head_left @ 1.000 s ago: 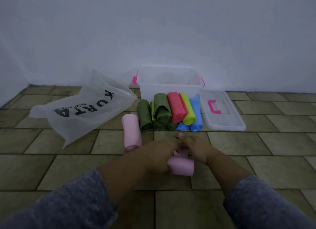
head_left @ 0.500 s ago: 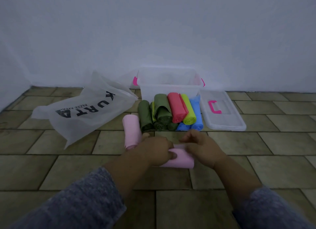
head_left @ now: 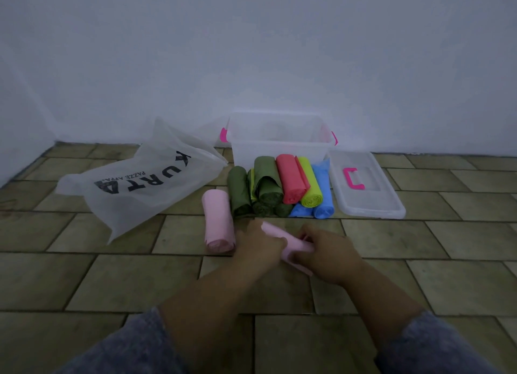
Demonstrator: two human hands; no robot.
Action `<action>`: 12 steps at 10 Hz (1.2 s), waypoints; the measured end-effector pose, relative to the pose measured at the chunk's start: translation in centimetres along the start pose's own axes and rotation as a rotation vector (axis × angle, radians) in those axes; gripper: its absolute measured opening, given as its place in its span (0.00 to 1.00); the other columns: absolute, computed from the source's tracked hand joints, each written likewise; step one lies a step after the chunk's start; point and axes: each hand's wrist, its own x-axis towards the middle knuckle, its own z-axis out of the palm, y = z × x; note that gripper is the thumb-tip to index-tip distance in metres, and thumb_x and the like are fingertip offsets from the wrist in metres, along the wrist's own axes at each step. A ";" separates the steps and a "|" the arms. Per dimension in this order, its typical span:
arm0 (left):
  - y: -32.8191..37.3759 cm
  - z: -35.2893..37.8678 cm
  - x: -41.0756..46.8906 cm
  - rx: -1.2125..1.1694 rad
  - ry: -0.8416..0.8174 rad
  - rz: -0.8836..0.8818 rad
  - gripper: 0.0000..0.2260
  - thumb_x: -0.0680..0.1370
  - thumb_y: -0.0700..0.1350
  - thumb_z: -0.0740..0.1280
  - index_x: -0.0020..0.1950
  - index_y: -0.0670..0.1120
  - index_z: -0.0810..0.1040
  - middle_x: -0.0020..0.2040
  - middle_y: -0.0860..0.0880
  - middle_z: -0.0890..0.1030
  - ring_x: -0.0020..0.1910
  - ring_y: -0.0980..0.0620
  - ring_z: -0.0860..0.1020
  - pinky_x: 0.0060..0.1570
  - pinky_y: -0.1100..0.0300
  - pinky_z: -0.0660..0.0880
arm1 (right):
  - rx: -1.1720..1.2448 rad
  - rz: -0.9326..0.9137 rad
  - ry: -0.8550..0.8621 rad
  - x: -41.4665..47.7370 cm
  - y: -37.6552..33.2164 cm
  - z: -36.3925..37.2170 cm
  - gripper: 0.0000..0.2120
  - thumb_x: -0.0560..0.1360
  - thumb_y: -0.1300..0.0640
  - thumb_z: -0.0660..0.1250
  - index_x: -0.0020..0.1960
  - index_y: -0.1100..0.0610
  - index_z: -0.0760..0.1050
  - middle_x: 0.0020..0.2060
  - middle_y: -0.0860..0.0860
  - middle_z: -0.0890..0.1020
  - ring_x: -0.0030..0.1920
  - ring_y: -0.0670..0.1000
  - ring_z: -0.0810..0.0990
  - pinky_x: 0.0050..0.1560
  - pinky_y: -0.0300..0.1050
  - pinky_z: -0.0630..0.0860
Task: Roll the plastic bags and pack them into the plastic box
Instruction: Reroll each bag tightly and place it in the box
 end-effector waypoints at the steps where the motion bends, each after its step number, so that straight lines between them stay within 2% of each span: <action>1: 0.3 0.8 -0.3 -0.349 -0.073 -0.202 0.26 0.72 0.42 0.69 0.69 0.42 0.67 0.64 0.38 0.74 0.61 0.39 0.75 0.60 0.44 0.74 | 0.142 0.067 -0.069 0.0 -0.5 -0.1 0.17 0.67 0.42 0.71 0.49 0.52 0.73 0.42 0.49 0.78 0.42 0.50 0.76 0.39 0.44 0.68; 2: 0.3 1.8 1.2 -0.366 -0.046 -0.230 0.27 0.73 0.42 0.68 0.70 0.42 0.65 0.64 0.37 0.73 0.61 0.37 0.74 0.60 0.43 0.74 | 0.236 0.077 -0.115 -0.5 -0.7 -0.2 0.17 0.66 0.45 0.73 0.46 0.55 0.73 0.39 0.51 0.78 0.40 0.51 0.75 0.36 0.44 0.67; 3: 0.6 2.1 1.5 -0.363 0.092 -0.189 0.22 0.75 0.42 0.68 0.68 0.43 0.68 0.64 0.40 0.73 0.61 0.39 0.73 0.62 0.46 0.71 | 0.328 0.065 -0.185 -1.1 -0.8 -0.4 0.17 0.66 0.46 0.74 0.45 0.55 0.72 0.38 0.50 0.79 0.39 0.49 0.75 0.36 0.44 0.67; 4: 0.0 2.3 1.7 -0.449 0.113 -0.167 0.15 0.75 0.40 0.67 0.62 0.46 0.72 0.60 0.43 0.75 0.57 0.43 0.74 0.61 0.46 0.72 | 0.508 0.091 -0.271 -1.3 -1.0 -1.0 0.12 0.70 0.47 0.71 0.41 0.54 0.72 0.35 0.47 0.77 0.36 0.45 0.74 0.36 0.40 0.68; 5: 0.1 1.9 1.8 -0.566 0.061 -0.194 0.09 0.74 0.42 0.68 0.52 0.51 0.73 0.53 0.46 0.75 0.51 0.47 0.75 0.53 0.50 0.74 | 1.034 0.218 -0.384 -0.9 -1.1 -1.9 0.03 0.74 0.60 0.65 0.44 0.59 0.72 0.44 0.57 0.80 0.45 0.51 0.79 0.48 0.48 0.75; 6: 1.8 0.6 2.2 -0.521 0.021 -0.133 0.08 0.73 0.43 0.69 0.44 0.54 0.72 0.47 0.51 0.74 0.46 0.50 0.74 0.43 0.56 0.73 | 1.246 0.249 -0.533 0.1 -1.1 -2.9 0.19 0.69 0.65 0.67 0.58 0.66 0.70 0.57 0.66 0.78 0.59 0.64 0.77 0.62 0.61 0.71; 7: 4.1 -2.2 3.3 -0.283 -0.126 0.043 0.10 0.73 0.43 0.70 0.53 0.50 0.76 0.54 0.47 0.78 0.51 0.49 0.77 0.51 0.52 0.76 | 1.290 0.225 -0.584 1.8 -0.2 -5.1 0.22 0.64 0.68 0.70 0.57 0.64 0.69 0.54 0.67 0.76 0.57 0.65 0.76 0.57 0.59 0.73; 8: 7.0 -6.2 6.4 0.036 0.014 0.244 0.13 0.74 0.45 0.69 0.58 0.50 0.78 0.58 0.48 0.79 0.55 0.50 0.77 0.59 0.55 0.73 | 1.273 0.178 -0.563 4.0 1.1 -9.0 0.14 0.63 0.69 0.67 0.48 0.65 0.71 0.46 0.63 0.77 0.44 0.60 0.80 0.40 0.47 0.79; 9: 9.4 -9.9 10.8 0.229 0.221 0.339 0.22 0.75 0.48 0.67 0.68 0.47 0.70 0.66 0.48 0.74 0.61 0.49 0.73 0.57 0.60 0.67 | 1.268 0.135 -0.463 7.1 1.6 -12.7 0.09 0.63 0.72 0.66 0.43 0.63 0.74 0.39 0.62 0.80 0.37 0.57 0.83 0.33 0.46 0.80; 10: 10.9 -11.4 15.0 0.337 0.188 0.255 0.27 0.75 0.50 0.66 0.72 0.43 0.65 0.69 0.43 0.70 0.57 0.48 0.73 0.48 0.63 0.69 | 1.322 0.107 -0.284 11.9 0.3 -15.4 0.06 0.65 0.67 0.63 0.39 0.64 0.79 0.36 0.59 0.82 0.35 0.54 0.84 0.33 0.47 0.82; 11: 11.6 -11.5 17.7 0.411 0.108 0.241 0.22 0.75 0.53 0.67 0.65 0.42 0.70 0.60 0.42 0.76 0.42 0.53 0.72 0.35 0.62 0.67 | 1.332 0.213 -0.128 17.7 -1.9 -16.0 0.06 0.72 0.66 0.63 0.46 0.65 0.78 0.40 0.62 0.81 0.37 0.58 0.83 0.31 0.48 0.82; 12: 11.5 -11.3 19.6 0.551 0.013 0.188 0.23 0.76 0.55 0.66 0.64 0.42 0.72 0.58 0.43 0.77 0.49 0.47 0.75 0.42 0.58 0.70 | 1.123 0.292 0.030 23.0 -4.2 -14.6 0.02 0.75 0.68 0.62 0.45 0.64 0.72 0.40 0.61 0.77 0.36 0.58 0.79 0.23 0.46 0.78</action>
